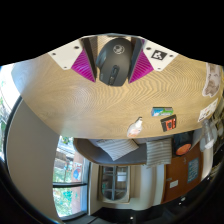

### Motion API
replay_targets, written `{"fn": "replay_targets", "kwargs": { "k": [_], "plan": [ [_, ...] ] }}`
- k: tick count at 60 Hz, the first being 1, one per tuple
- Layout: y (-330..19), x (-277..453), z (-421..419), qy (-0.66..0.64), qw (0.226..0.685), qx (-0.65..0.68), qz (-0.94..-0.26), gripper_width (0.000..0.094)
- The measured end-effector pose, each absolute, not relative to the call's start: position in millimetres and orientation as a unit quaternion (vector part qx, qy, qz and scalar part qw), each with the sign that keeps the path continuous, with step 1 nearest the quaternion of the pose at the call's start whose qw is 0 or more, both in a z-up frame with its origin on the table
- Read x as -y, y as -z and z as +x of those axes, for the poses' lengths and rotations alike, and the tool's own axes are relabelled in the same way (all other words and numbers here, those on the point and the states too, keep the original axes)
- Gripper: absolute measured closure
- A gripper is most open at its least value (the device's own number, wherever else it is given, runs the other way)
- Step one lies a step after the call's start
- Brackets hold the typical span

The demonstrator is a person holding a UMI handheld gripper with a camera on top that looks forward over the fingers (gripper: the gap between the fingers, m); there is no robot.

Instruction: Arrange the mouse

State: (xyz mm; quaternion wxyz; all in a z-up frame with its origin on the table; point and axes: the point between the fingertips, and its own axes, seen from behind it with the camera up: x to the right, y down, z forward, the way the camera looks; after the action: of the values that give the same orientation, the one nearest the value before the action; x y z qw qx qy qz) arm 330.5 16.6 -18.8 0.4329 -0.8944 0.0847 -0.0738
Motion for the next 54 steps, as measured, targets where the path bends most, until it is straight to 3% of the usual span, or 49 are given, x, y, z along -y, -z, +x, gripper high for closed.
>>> {"fn": "replay_targets", "kwargs": {
  "k": [2, 14, 20, 26, 32, 37, 46, 54],
  "plan": [
    [21, -18, 328, 0.053, 0.426, -0.108, -0.897, 0.0399],
    [16, -19, 332, 0.091, 0.438, -0.116, -0.887, 0.0561],
    [6, -17, 305, 0.061, 0.448, -0.113, -0.885, 0.0573],
    [-44, -17, 243, 0.053, 0.492, -0.075, -0.866, 0.0573],
    [-89, -18, 133, 0.024, 0.521, -0.003, -0.853, 0.0574],
    [-102, -19, 33, -0.007, 0.533, 0.044, -0.845, 0.0576],
    [-53, -22, -101, -0.043, 0.489, 0.093, -0.866, 0.0577],
    [-9, -26, -122, -0.001, 0.457, 0.091, -0.885, 0.0568]
  ]
}}
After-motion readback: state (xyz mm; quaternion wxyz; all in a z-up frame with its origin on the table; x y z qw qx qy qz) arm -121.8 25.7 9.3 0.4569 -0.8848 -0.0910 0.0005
